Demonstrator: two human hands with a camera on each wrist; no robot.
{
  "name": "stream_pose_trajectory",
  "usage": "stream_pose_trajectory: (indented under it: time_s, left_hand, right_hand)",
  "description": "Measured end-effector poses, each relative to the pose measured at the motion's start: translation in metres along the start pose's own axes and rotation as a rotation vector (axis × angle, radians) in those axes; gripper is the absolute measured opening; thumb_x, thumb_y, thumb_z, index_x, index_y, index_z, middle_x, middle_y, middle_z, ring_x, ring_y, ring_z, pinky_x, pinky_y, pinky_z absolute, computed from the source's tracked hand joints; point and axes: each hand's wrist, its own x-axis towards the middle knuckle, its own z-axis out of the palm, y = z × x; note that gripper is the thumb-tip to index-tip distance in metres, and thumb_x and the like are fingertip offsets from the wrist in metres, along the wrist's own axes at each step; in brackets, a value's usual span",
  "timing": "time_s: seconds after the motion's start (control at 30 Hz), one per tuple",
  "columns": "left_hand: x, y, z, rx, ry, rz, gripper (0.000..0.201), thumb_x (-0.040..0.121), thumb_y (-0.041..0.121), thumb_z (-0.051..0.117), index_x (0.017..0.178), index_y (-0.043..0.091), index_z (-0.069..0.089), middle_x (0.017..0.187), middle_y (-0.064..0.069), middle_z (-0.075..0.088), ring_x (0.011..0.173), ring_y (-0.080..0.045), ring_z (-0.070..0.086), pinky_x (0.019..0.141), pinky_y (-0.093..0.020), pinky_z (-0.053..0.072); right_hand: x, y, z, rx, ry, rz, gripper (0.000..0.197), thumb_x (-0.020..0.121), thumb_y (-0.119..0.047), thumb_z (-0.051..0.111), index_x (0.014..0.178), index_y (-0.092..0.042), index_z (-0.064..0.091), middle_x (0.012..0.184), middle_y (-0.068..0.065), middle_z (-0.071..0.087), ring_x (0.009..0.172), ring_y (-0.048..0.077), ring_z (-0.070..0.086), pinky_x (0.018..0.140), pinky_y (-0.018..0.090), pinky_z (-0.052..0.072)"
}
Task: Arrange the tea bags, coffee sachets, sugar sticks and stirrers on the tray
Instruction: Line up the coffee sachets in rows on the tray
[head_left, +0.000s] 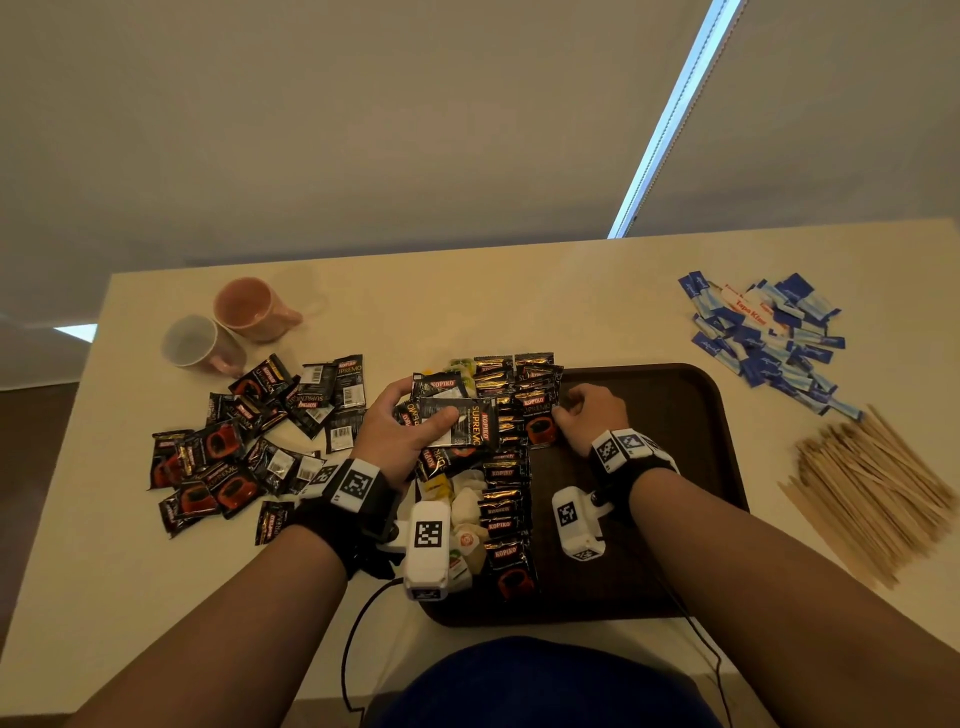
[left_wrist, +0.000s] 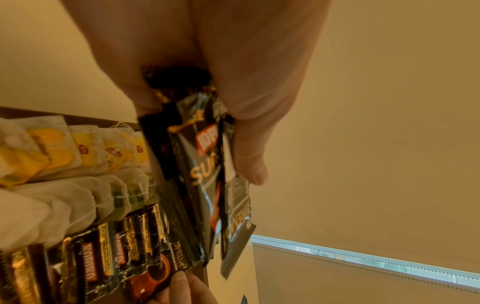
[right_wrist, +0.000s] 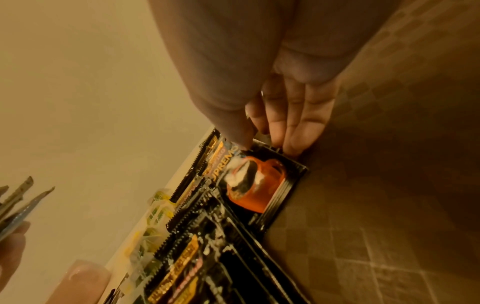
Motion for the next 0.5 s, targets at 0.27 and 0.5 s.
stream_pose_trajectory:
  time_s: [0.27, 0.5]
  left_hand:
    - [-0.003, 0.004, 0.001, -0.013, -0.002, 0.013, 0.082, 0.029, 0.06, 0.098, 0.104, 0.055, 0.065, 0.129, -0.009, 0.064, 0.113, -0.037, 0.065, 0.088, -0.06, 0.055]
    - [-0.003, 0.002, 0.002, 0.005, 0.003, 0.008, 0.083, 0.033, 0.061, 0.098, 0.108, 0.056, 0.063, 0.128, -0.007, 0.065, 0.117, -0.037, 0.063, 0.094, -0.059, 0.052]
  right_hand:
    - [0.001, 0.0, -0.009, -0.021, -0.093, -0.028, 0.043, 0.094, -0.028, 0.065, 0.133, -0.013, 0.06, 0.125, 0.007, 0.067, 0.115, 0.022, 0.062, 0.103, 0.034, 0.048]
    - [-0.011, -0.015, -0.023, -0.003, 0.11, -0.148, 0.026, 0.093, -0.029, 0.064, 0.111, -0.011, 0.071, 0.087, -0.004, 0.067, 0.085, 0.01, 0.061, 0.088, 0.029, 0.053]
